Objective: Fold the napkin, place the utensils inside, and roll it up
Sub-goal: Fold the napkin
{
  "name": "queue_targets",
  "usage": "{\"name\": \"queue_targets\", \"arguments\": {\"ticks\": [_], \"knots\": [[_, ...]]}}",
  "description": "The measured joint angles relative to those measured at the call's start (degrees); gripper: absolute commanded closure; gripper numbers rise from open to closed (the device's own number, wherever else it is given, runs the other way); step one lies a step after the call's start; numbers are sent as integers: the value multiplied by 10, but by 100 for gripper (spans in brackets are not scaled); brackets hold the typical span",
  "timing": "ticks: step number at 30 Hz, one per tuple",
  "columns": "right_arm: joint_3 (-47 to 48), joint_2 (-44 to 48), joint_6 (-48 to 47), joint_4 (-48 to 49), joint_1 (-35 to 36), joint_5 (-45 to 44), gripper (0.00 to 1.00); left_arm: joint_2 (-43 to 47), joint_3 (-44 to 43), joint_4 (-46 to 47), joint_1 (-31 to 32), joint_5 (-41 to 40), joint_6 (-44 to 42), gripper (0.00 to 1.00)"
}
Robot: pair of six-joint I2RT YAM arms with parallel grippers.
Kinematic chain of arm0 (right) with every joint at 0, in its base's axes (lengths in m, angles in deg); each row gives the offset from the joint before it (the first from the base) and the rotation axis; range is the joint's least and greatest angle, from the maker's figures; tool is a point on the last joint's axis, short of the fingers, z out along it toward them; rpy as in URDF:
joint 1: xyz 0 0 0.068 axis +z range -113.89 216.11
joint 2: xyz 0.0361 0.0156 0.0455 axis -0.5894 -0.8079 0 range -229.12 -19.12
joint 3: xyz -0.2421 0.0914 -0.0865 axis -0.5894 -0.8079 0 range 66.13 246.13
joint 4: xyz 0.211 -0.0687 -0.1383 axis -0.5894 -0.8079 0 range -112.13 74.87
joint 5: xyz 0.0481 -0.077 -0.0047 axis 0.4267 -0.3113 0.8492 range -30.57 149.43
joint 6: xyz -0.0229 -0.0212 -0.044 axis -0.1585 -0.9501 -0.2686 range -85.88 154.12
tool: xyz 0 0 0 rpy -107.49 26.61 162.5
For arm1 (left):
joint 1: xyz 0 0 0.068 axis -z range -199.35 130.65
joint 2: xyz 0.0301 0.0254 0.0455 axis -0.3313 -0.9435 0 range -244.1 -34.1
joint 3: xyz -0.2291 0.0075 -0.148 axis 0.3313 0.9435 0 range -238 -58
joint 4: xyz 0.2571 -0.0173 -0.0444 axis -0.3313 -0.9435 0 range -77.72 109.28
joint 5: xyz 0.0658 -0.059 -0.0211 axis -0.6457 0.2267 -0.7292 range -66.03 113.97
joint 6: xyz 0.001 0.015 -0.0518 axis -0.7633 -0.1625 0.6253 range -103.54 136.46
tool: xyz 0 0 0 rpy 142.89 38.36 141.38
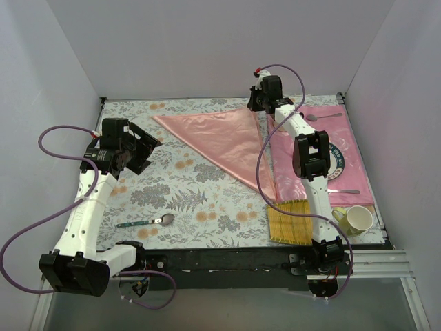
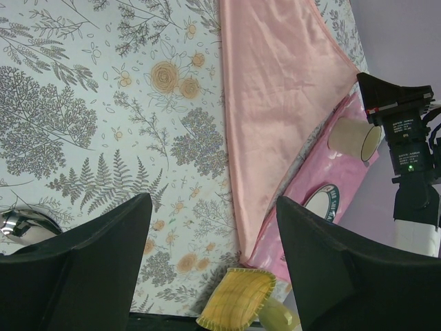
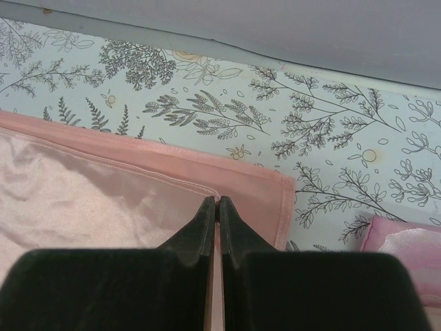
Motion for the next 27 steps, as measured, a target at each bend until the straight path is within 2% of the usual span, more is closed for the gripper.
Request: {"name": "queue_targets", "arguments": {"ticks": [15, 23, 24, 27], "knots": [[1, -5, 0, 5, -8, -11, 98, -2, 0, 4, 0, 1, 0, 28], [4, -11, 5, 9, -10, -11, 71, -10, 0, 5, 0, 2, 0, 28], [6, -14, 5, 9, -10, -11, 63, -11, 0, 6, 0, 2, 0, 28], [13, -22, 7, 9, -10, -14, 52, -13, 0, 23, 0, 4, 1, 28]]}}
